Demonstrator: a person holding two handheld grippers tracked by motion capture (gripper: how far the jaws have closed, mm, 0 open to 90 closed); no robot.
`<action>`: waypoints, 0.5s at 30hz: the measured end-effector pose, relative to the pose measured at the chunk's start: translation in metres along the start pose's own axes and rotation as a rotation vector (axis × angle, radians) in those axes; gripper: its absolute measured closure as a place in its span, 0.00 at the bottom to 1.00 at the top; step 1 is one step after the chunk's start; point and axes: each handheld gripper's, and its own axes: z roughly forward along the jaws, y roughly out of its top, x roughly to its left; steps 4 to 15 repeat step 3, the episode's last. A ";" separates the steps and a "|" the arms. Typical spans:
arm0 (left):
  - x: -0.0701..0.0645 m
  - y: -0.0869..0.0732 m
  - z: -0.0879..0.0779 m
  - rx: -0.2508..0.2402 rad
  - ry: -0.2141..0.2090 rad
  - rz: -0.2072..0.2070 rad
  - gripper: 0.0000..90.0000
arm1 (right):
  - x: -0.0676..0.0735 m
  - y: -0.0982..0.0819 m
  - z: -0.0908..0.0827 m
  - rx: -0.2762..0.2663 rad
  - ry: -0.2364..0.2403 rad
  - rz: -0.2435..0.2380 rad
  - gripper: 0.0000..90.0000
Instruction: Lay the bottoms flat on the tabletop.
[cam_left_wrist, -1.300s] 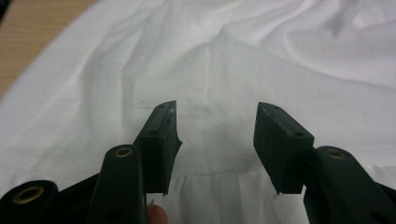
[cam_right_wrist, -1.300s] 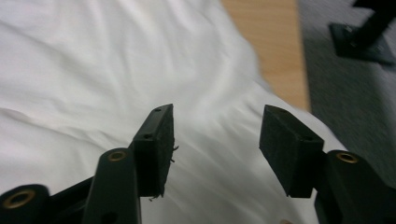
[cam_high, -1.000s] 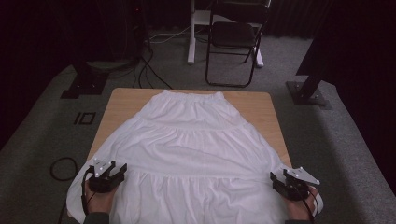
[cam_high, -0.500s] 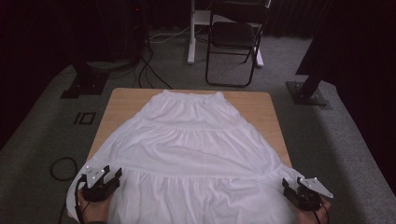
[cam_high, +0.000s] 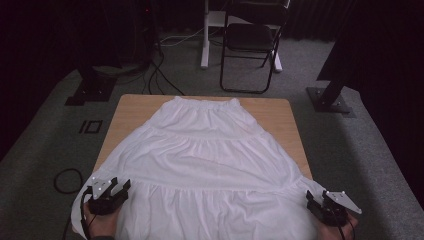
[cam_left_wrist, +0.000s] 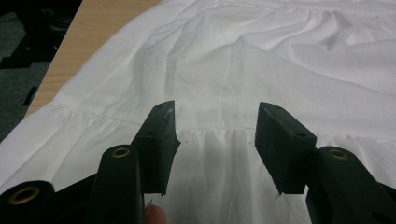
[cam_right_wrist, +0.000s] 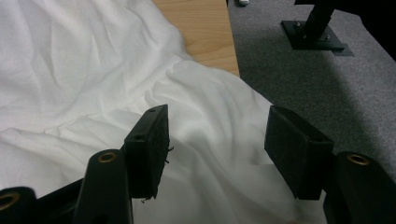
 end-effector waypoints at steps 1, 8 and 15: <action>0.000 0.000 0.000 -0.001 0.000 -0.001 0.54 | -0.001 0.000 0.000 -0.001 0.002 0.008 0.44; 0.000 0.000 0.000 -0.001 0.001 -0.002 0.54 | -0.002 0.000 0.000 -0.004 0.006 0.022 0.44; 0.000 0.000 0.000 -0.001 0.001 -0.002 0.54 | -0.002 0.000 0.000 -0.004 0.006 0.022 0.44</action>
